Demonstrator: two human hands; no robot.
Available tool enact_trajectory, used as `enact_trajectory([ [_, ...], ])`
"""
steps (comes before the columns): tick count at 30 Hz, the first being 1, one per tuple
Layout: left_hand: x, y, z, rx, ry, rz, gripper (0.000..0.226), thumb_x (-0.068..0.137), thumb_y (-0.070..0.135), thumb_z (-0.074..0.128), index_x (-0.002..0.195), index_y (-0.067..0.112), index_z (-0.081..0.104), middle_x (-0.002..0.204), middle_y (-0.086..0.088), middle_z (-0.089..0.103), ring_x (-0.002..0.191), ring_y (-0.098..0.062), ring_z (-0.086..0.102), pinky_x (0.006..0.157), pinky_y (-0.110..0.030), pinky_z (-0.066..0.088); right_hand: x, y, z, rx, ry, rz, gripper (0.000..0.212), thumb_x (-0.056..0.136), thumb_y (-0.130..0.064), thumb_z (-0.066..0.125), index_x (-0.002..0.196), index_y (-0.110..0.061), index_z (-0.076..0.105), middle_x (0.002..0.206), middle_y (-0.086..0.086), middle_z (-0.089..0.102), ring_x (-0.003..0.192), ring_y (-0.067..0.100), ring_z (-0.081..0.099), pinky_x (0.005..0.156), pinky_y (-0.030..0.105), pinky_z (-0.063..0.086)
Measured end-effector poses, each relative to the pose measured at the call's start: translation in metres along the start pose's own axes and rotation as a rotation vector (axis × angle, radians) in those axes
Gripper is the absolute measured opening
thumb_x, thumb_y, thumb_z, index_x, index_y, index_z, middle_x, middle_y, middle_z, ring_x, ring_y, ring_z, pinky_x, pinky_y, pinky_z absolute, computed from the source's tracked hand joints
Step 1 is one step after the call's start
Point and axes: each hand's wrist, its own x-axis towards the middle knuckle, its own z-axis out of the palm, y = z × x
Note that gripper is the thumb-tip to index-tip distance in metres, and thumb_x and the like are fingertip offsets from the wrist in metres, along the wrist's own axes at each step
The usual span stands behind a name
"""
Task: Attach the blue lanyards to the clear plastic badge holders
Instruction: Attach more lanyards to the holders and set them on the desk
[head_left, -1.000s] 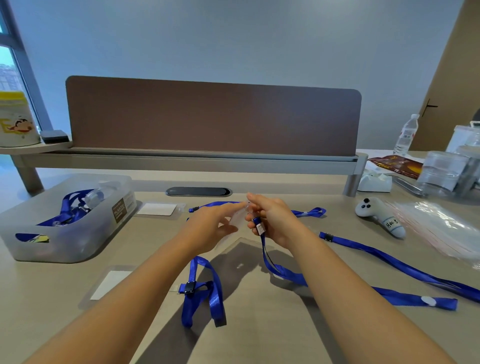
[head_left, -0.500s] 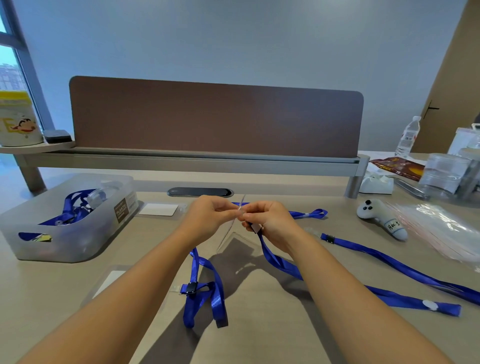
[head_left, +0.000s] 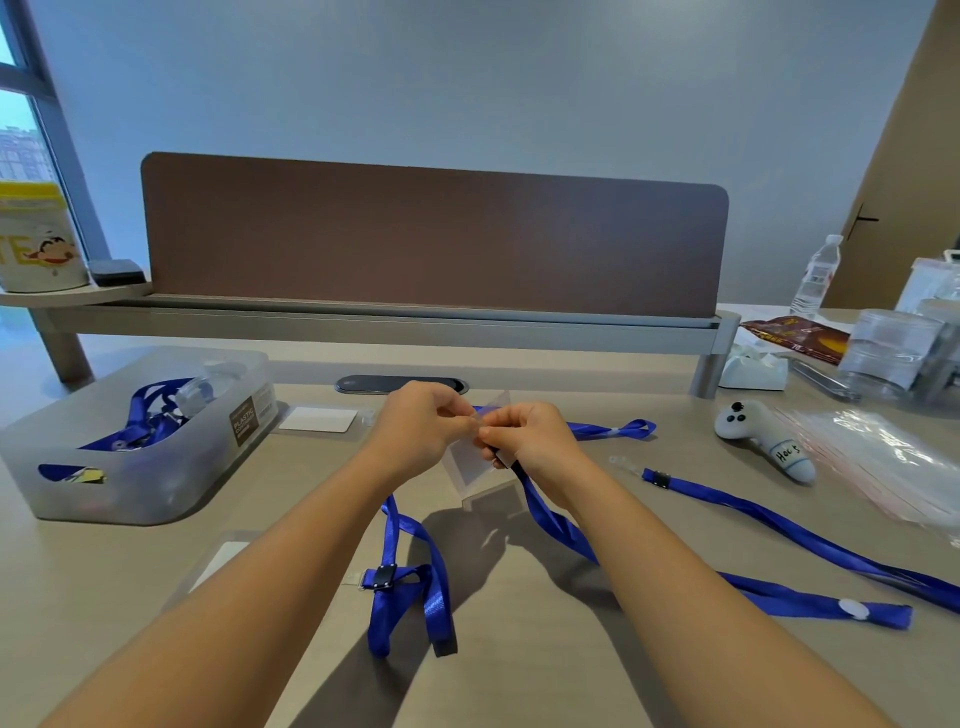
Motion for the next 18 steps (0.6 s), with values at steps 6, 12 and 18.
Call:
enact_trajectory([
  [6,0.003,0.001,-0.006,0.003,0.024,0.024,0.018,0.085,0.013,0.054,0.096,0.003,0.064,0.092,-0.008,0.060,0.085,-0.018,0.052,0.073,-0.027,0.042,0.001,-0.003,0.004,-0.033,-0.006,-0.082,0.025,0.089,0.000,0.048,0.072,-0.014,0.060,0.068,0.000,0.054,0.060,0.009,0.046,0.059,0.018,0.041],
  [12,0.002,-0.003,-0.008,-0.014,0.064,0.052,0.017,0.086,0.014,0.053,0.094,0.002,0.062,0.086,-0.003,0.056,0.085,-0.018,0.053,0.073,-0.027,0.045,0.003,-0.005,0.008,-0.048,-0.012,-0.136,0.017,0.090,0.000,0.046,0.083,-0.007,0.060,0.069,-0.001,0.053,0.062,0.008,0.046,0.059,0.016,0.041],
  [18,0.002,-0.006,-0.025,-0.300,-0.152,0.022,0.033,0.078,0.017,0.063,0.109,0.019,0.051,0.111,-0.003,0.057,0.105,-0.021,0.054,0.082,-0.025,0.047,0.008,-0.013,0.006,0.043,-0.035,-0.139,0.027,0.089,-0.001,0.046,0.070,-0.018,0.055,0.070,-0.001,0.052,0.064,0.009,0.045,0.063,0.018,0.040],
])
